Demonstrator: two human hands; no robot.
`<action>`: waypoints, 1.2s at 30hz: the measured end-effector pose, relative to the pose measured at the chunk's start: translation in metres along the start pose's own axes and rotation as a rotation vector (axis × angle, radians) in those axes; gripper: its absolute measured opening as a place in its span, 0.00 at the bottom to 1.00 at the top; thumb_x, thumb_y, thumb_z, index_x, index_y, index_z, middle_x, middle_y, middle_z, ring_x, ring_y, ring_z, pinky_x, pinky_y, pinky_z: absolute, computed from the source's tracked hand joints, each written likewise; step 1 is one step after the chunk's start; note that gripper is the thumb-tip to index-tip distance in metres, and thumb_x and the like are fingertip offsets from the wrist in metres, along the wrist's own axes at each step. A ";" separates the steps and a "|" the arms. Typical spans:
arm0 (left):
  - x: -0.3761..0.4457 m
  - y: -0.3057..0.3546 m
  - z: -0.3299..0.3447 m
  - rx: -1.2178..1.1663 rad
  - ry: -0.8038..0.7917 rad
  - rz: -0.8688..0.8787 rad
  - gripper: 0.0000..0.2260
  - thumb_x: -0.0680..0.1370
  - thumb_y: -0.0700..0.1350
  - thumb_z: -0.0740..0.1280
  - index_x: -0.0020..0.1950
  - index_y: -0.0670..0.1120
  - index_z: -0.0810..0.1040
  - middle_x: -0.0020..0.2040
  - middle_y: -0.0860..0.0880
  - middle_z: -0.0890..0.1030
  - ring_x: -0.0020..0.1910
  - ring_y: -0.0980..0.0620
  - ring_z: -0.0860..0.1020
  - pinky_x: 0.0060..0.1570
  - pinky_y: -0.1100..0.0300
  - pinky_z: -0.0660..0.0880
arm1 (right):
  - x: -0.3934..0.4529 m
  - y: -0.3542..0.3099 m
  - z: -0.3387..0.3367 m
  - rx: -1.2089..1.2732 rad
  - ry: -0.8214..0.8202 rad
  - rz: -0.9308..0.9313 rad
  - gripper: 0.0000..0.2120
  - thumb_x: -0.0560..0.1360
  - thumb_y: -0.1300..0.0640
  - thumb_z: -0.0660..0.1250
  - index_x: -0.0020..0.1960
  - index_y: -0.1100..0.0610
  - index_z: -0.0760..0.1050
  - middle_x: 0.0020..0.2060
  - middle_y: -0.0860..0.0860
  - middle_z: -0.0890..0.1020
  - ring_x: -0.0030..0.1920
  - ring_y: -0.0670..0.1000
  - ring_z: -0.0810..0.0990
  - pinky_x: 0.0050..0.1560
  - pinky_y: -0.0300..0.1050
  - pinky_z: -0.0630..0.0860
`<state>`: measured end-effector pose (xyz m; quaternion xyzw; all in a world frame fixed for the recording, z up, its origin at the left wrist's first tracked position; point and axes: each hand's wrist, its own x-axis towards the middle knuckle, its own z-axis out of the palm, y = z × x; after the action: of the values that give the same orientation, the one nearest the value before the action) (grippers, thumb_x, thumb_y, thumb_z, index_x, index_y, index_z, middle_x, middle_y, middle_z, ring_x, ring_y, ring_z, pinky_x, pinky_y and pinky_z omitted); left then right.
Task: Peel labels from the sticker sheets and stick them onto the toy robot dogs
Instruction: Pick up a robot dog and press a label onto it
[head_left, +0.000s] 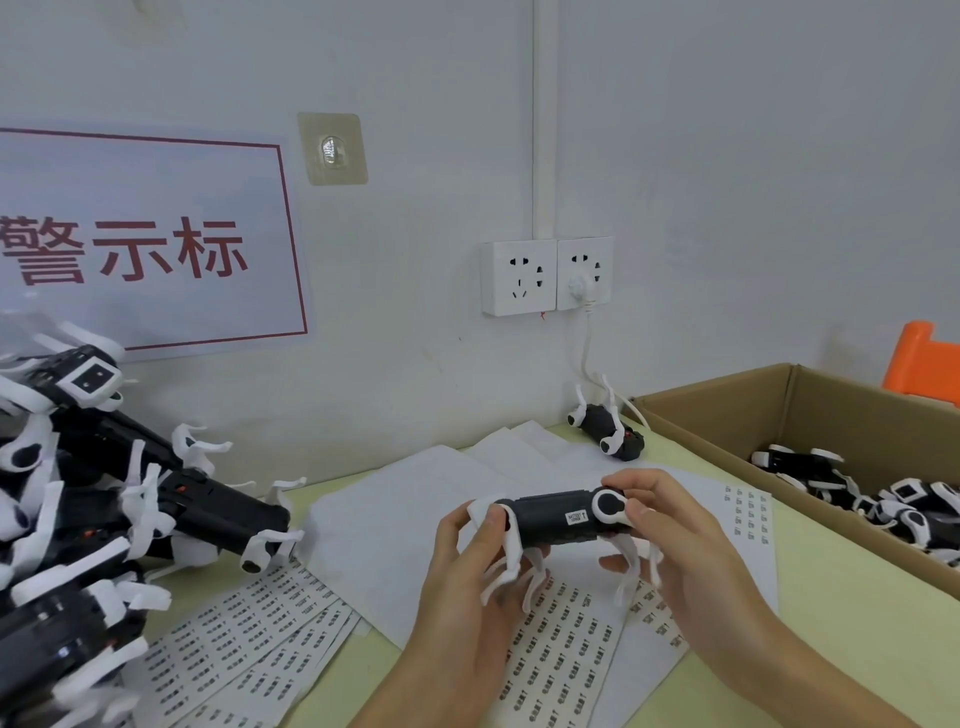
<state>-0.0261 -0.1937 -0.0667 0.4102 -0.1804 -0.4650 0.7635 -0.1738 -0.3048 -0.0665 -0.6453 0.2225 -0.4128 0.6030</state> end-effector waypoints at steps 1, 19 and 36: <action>0.000 0.000 0.000 0.000 -0.006 -0.001 0.27 0.68 0.52 0.73 0.65 0.45 0.73 0.50 0.38 0.85 0.49 0.40 0.84 0.48 0.48 0.80 | 0.000 -0.001 -0.001 -0.005 -0.015 0.003 0.10 0.73 0.50 0.67 0.53 0.49 0.80 0.53 0.52 0.81 0.51 0.52 0.83 0.46 0.47 0.80; -0.001 -0.010 0.010 0.238 0.028 0.063 0.07 0.83 0.54 0.61 0.57 0.57 0.77 0.51 0.45 0.86 0.50 0.47 0.85 0.50 0.48 0.81 | 0.014 -0.021 -0.025 0.265 0.102 0.376 0.16 0.76 0.53 0.68 0.60 0.62 0.77 0.47 0.68 0.79 0.41 0.66 0.80 0.35 0.54 0.82; 0.014 -0.016 -0.015 1.517 -0.034 0.893 0.18 0.63 0.21 0.74 0.34 0.45 0.84 0.33 0.56 0.81 0.41 0.59 0.74 0.31 0.66 0.70 | 0.031 -0.022 -0.135 0.280 0.408 0.059 0.17 0.84 0.57 0.56 0.54 0.62 0.83 0.63 0.55 0.82 0.62 0.57 0.80 0.57 0.52 0.75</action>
<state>-0.0181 -0.2028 -0.0895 0.6909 -0.5956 0.1162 0.3928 -0.2691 -0.4059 -0.0465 -0.4518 0.2990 -0.5436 0.6410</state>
